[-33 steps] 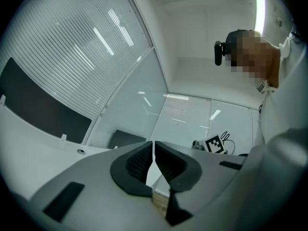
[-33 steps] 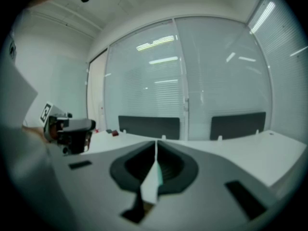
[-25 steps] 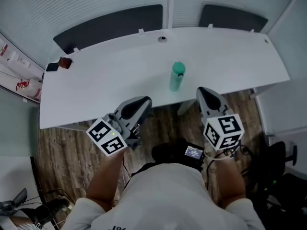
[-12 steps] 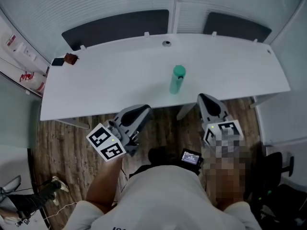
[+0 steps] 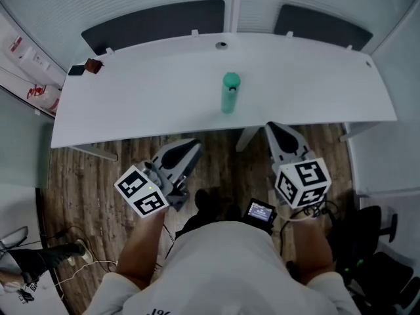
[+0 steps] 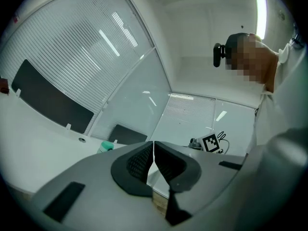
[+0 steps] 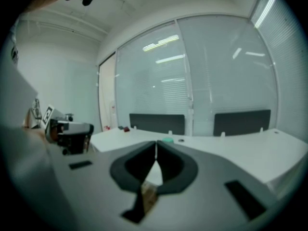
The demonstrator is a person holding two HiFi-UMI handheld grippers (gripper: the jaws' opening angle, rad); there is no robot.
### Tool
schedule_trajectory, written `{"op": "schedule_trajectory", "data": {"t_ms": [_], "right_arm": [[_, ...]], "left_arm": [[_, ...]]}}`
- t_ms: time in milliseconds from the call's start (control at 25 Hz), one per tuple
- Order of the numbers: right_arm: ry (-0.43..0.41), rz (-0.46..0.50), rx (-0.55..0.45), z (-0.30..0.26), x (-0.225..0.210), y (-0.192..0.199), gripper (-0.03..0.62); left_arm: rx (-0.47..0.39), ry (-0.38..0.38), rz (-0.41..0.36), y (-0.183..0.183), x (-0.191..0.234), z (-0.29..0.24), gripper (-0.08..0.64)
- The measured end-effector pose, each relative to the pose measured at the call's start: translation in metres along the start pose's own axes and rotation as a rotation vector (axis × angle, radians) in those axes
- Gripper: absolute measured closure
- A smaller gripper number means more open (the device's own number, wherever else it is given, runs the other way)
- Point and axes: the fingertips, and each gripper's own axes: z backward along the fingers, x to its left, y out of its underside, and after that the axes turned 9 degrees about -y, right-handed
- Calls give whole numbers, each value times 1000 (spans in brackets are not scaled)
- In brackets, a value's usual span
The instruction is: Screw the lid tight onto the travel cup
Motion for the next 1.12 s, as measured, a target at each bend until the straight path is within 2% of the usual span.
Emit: {"op": "schedule_trajectory", "data": {"t_ms": [320, 720, 1120], "right_arm": [[-43, -5, 12, 30, 1, 10, 568], [-108, -7, 8, 74, -2, 31, 569], [-101, 2, -3, 82, 14, 14, 569]], "left_arm": [[7, -41, 0, 16, -28, 4, 526], [15, -113, 21, 55, -73, 21, 526], [8, -111, 14, 34, -74, 39, 526]]}}
